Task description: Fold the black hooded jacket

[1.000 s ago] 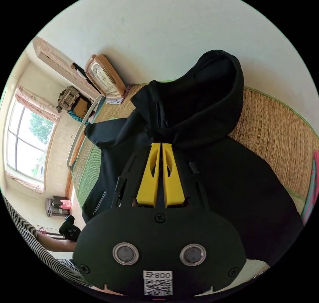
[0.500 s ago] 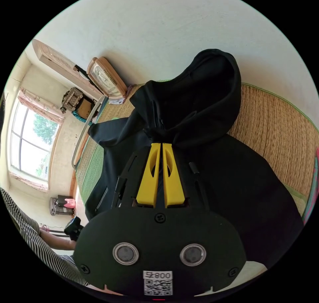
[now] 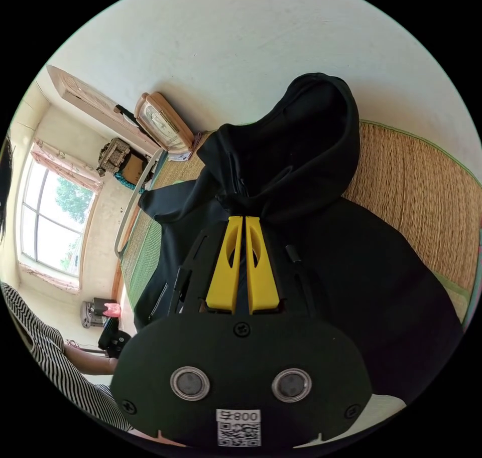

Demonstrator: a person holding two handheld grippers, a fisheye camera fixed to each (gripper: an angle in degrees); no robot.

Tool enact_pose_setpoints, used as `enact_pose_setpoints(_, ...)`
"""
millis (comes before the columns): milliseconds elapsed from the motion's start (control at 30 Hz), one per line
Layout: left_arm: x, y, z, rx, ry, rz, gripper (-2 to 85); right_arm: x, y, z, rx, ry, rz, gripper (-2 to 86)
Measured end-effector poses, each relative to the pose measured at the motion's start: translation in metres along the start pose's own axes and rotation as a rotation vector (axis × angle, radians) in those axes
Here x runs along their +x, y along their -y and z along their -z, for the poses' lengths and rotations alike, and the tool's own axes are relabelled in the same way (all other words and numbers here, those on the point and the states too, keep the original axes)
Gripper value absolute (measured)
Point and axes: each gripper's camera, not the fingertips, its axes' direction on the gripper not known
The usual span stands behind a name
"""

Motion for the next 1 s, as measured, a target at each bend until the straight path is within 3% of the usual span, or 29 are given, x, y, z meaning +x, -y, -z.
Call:
enact_pose_setpoints(267, 0.009, 0.0, 0.01, -0.068, -0.01, -0.024, 2.8, 0.004, 0.004, -0.001, 0.004, 0.011, -0.009, 0.5)
enact_pose_setpoints(467, 0.012, -0.022, 0.057, -0.007, -0.169, -0.003, 2.0, -0.001, 0.007, 0.018, 0.064, 0.055, -0.003, 0.6)
enact_pose_setpoints(600, 0.008, -0.044, 0.084, 0.005, -0.134, 0.042, 1.9, -0.014, 0.013, 0.026, 0.101, 0.045, 0.038, 0.6)
enact_pose_setpoints(833, -0.007, -0.049, 0.077, -0.045, -0.121, 0.142, 2.5, -0.016, 0.024, -0.041, -0.054, -0.072, 0.061, 0.8)
enact_pose_setpoints(1000, -0.001, -0.062, 0.1, -0.033, -0.144, 0.131, 3.5, -0.013, 0.035, -0.055, -0.059, -0.124, 0.047, 1.0)
